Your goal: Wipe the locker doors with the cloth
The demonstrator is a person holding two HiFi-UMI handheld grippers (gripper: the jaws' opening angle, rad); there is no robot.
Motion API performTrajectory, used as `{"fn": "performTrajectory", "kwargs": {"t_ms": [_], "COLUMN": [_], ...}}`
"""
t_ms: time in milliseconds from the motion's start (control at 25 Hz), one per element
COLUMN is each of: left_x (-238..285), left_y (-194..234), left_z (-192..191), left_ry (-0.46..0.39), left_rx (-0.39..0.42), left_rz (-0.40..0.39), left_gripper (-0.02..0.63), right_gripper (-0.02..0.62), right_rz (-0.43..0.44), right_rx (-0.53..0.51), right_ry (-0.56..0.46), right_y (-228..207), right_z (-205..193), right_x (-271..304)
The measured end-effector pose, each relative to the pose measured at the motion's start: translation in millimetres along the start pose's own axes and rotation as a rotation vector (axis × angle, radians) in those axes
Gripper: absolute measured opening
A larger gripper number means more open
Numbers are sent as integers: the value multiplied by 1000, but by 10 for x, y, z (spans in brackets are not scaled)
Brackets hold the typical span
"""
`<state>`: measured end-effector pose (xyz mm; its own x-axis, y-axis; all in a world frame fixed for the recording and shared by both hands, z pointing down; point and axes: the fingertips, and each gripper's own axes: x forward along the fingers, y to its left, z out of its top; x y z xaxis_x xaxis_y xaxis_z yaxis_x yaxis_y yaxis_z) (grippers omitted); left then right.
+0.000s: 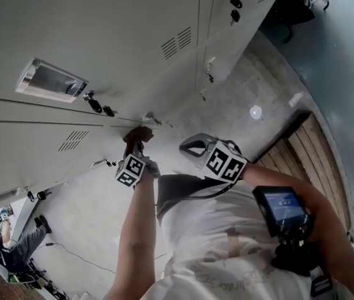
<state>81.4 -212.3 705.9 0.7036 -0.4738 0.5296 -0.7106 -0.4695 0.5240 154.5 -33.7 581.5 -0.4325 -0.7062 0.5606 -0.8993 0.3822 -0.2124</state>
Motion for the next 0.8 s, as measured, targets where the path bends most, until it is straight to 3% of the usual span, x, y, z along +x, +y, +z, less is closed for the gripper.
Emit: {"fn": "performTrajectory", "kwargs": {"t_ms": [200, 480, 800], "left_x": [-467, -1045, -1792], "left_y": [-431, -968, -1507], "left_z": [788, 936, 1203], "left_ry": [-129, -183, -276], "left_rx": [106, 185, 300], "left_rz": [-20, -75, -67], "left_gripper": [41, 43, 44], "right_gripper": [8, 8, 8], "right_rz": [46, 72, 93], "right_rx": [-43, -61, -74], "right_ry": [-27, -39, -133], "right_y": [15, -102, -180], "right_z": [367, 603, 969], "right_x": [-45, -407, -762]}}
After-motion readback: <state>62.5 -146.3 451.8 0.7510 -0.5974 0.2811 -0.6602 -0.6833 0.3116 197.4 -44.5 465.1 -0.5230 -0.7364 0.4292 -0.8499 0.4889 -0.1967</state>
